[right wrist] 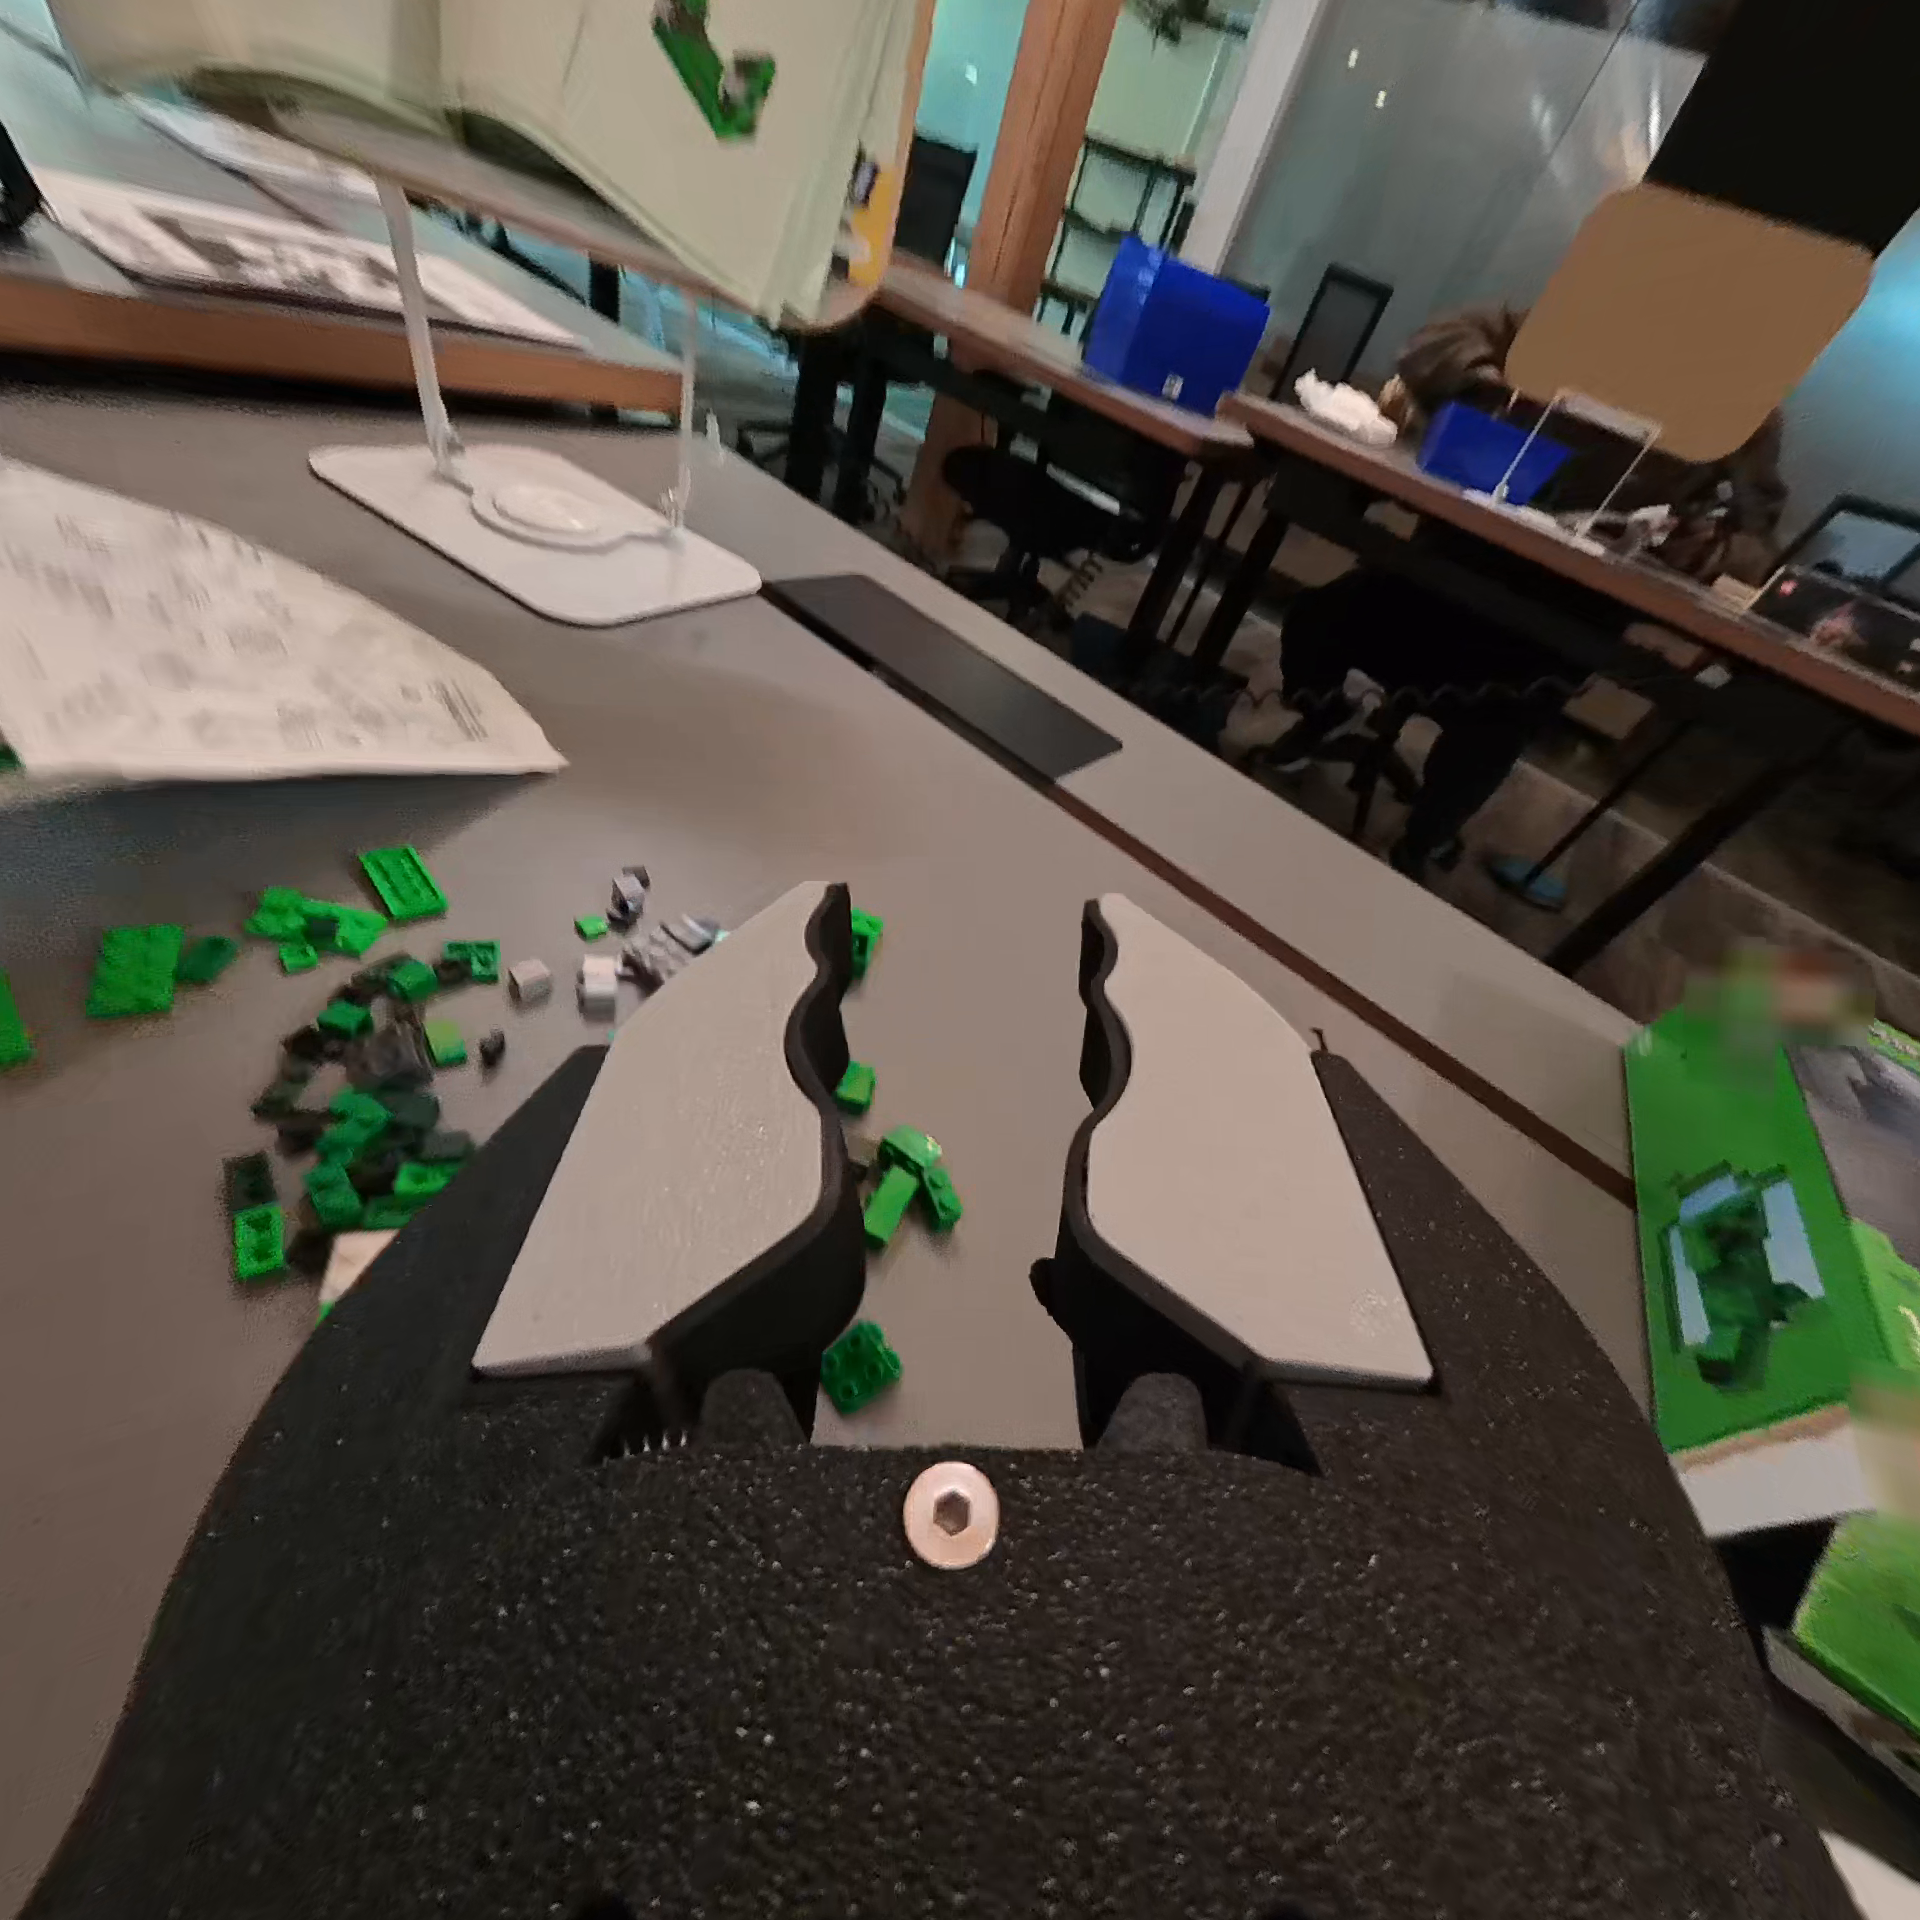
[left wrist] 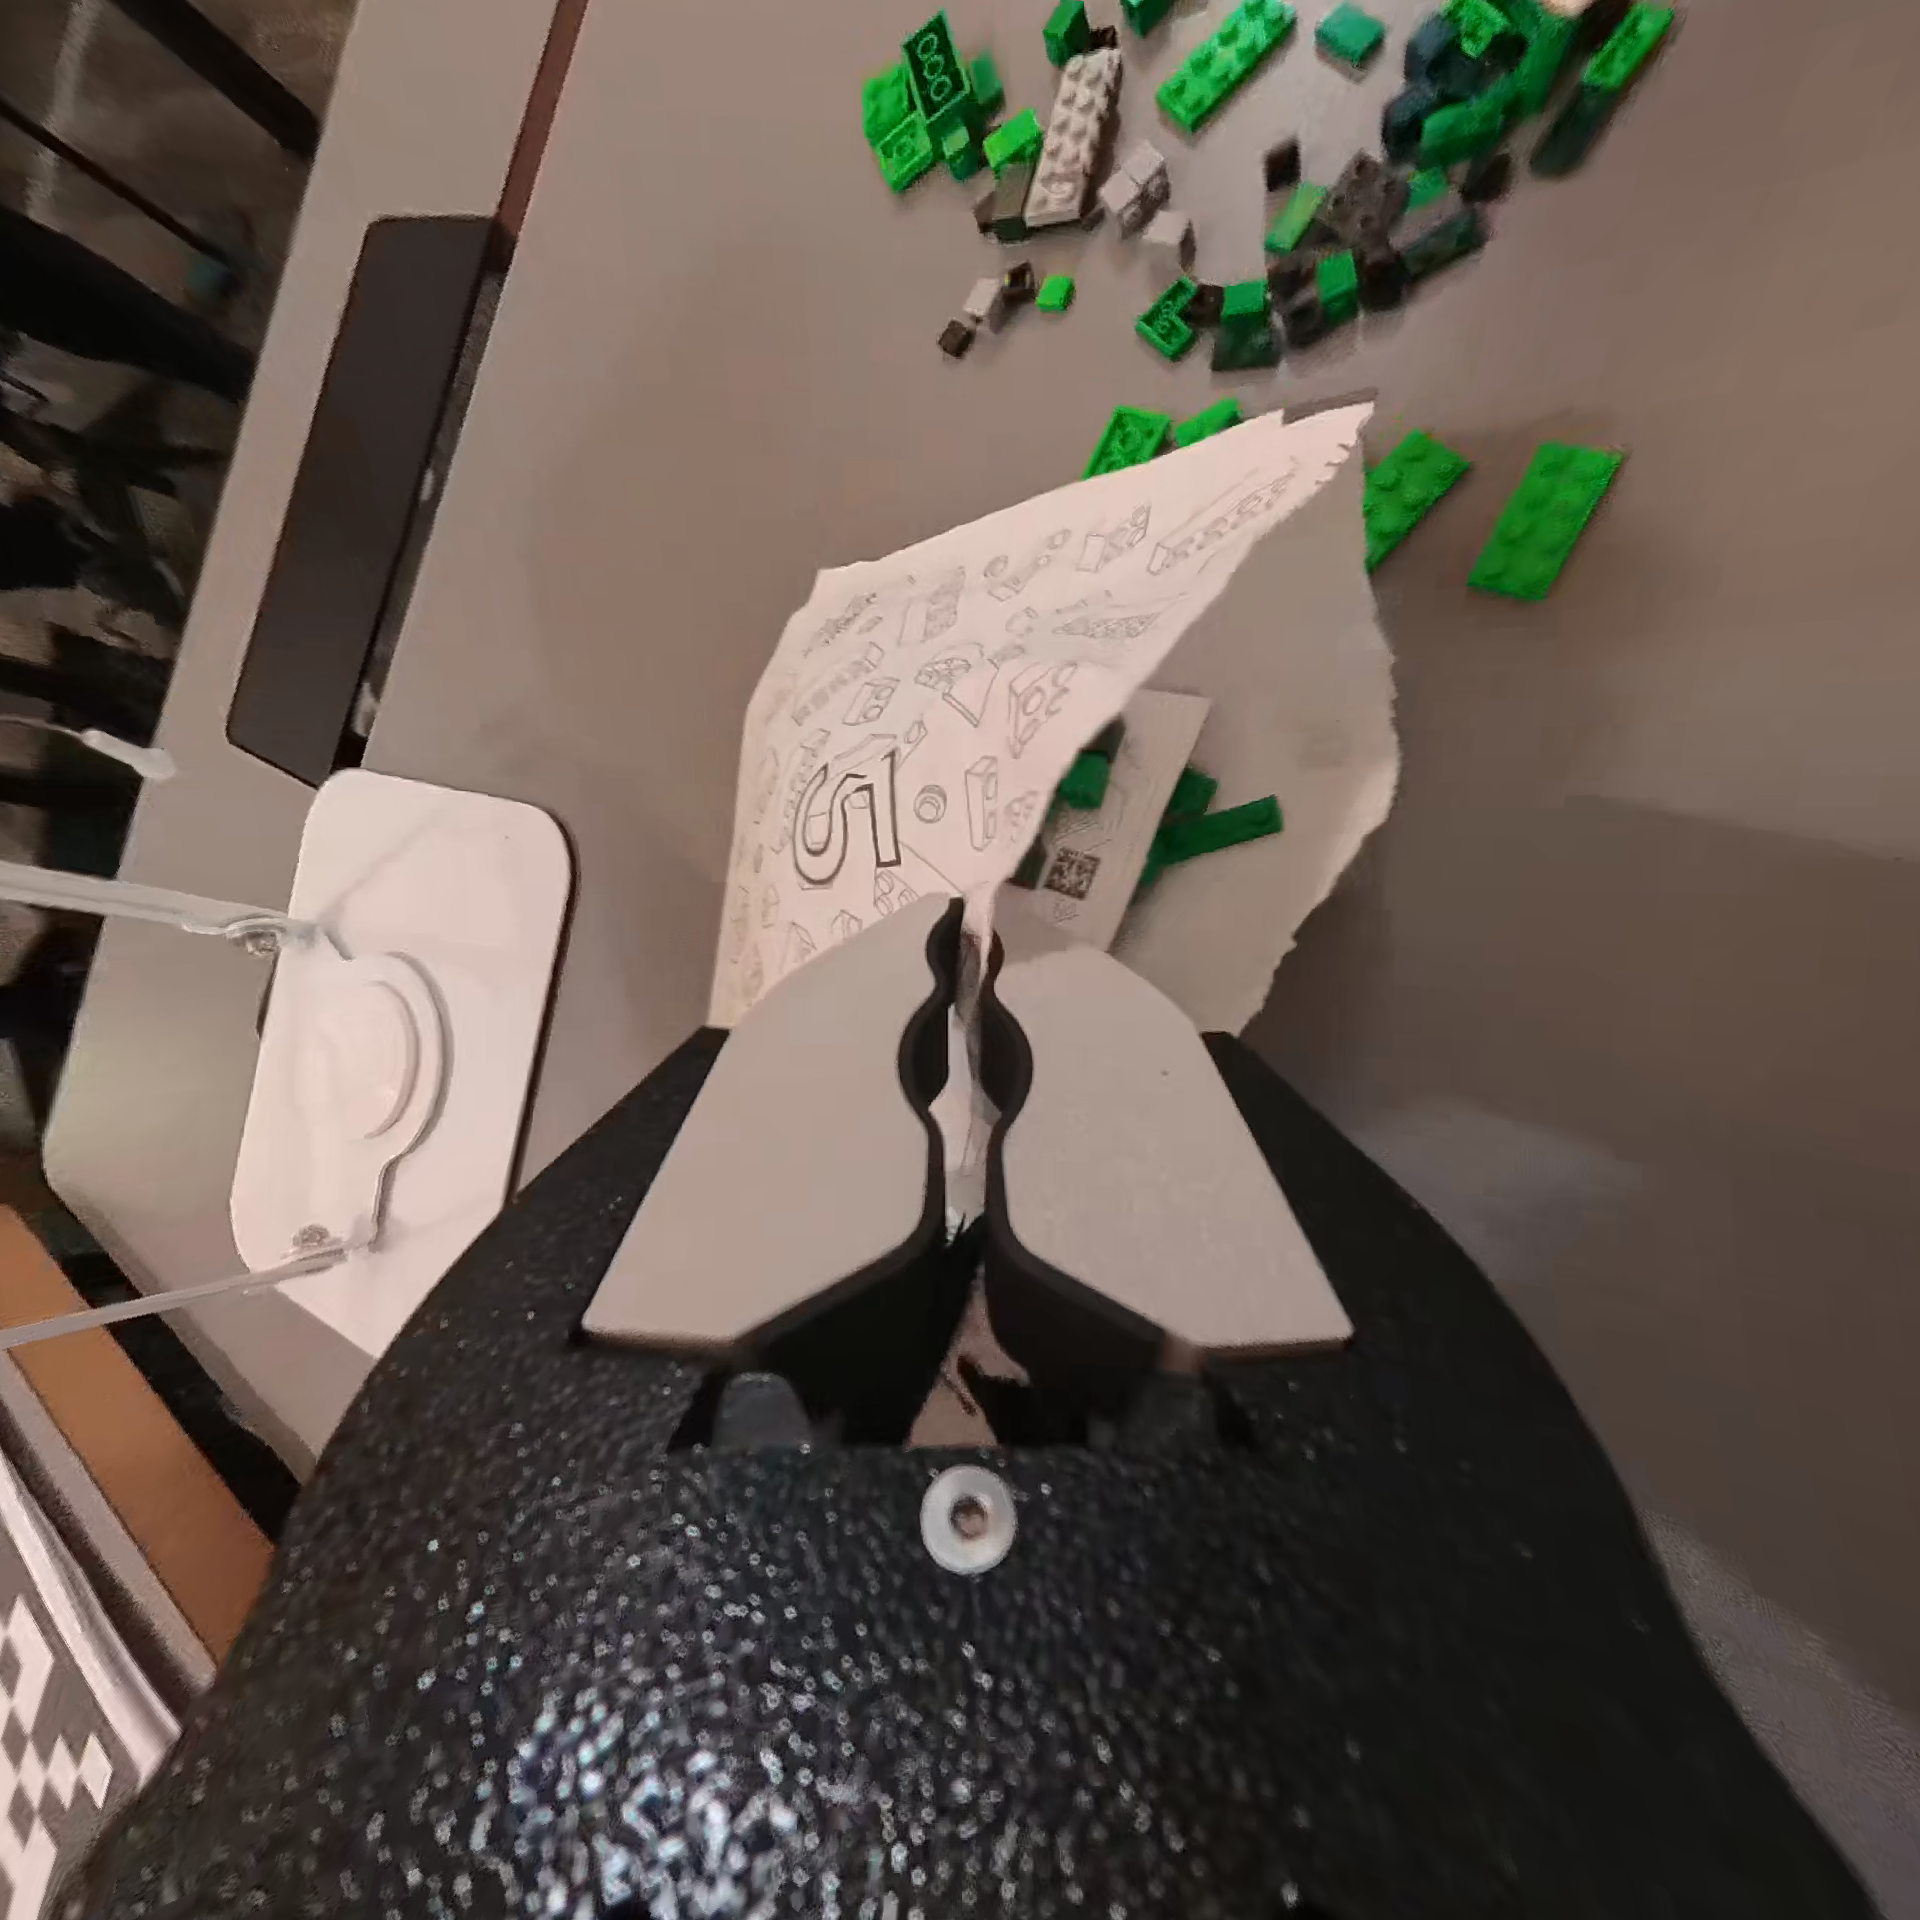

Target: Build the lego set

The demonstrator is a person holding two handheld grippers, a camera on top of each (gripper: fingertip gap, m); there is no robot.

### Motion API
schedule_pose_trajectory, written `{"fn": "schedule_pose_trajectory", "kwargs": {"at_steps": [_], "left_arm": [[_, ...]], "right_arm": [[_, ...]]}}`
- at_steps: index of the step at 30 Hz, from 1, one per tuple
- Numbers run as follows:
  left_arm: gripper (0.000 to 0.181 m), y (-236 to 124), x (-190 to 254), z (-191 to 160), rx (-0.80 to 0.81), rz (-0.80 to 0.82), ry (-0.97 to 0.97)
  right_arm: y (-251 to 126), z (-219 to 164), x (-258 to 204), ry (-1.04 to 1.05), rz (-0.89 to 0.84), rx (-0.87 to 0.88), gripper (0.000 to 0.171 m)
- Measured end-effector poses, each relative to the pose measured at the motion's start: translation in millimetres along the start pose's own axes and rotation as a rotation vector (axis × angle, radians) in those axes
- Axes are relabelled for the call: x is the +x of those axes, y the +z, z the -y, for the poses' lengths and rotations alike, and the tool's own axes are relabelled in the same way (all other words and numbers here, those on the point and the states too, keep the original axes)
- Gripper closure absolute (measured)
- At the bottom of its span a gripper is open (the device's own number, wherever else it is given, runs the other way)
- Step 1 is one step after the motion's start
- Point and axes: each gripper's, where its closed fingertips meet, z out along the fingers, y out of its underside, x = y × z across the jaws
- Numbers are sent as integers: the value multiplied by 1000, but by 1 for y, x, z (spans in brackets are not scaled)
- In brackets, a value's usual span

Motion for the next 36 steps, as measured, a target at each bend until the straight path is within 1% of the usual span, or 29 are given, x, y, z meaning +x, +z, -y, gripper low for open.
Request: {"fn": "schedule_pose_trajectory", "kwargs": {"at_steps": [1,3,7,9,11,14,15,17,21,24,27,30,32,34,36], "left_arm": [[181,-3,-5,3,-28,-28,-22],[181,-9,-14,8,-101,-76,-70],[181,-19,-36,12,-237,-92,-190],[181,-23,-39,11,-268,-117,-286],[181,-24,-39,11,-264,-140,-377],[181,-24,-36,6,-248,-159,-468],[181,-26,-36,4,-241,-155,-474],[181,-30,-40,0,-248,-136,-472],[181,-33,-41,-6,-248,-132,-455],[181,-32,-42,-7,-233,-153,-466],[181,-31,-41,-7,-217,-174,-466],[181,-30,-43,-8,-205,-182,-472],[181,-29,-43,-7,-203,-185,-470],[181,-28,-42,-6,-206,-190,-455],[181,-26,-40,-4,-211,-195,-438]], "right_arm": [[1,-6,1,-7,-3,-29,129],[1,-16,5,-4,-13,-65,127],[-1,-30,14,30,-22,-101,128],[-3,-36,12,46,7,-120,129],[-1,-37,1,53,83,-126,134],[8,-34,-38,50,283,-132,139],[11,-32,-58,55,383,-138,142],[15,-31,-100,43,575,-176,142],[15,-31,-185,-60,907,-280,142],[15,-44,-219,-140,1010,-396,143],[16,-45,-225,-153,1015,-407,142],[25,-42,-207,-138,914,-408,138],[27,-48,-186,-153,834,-460,138],[26,-58,-154,-182,709,-539,136],[18,-65,-120,-162,592,-597,136]]}}
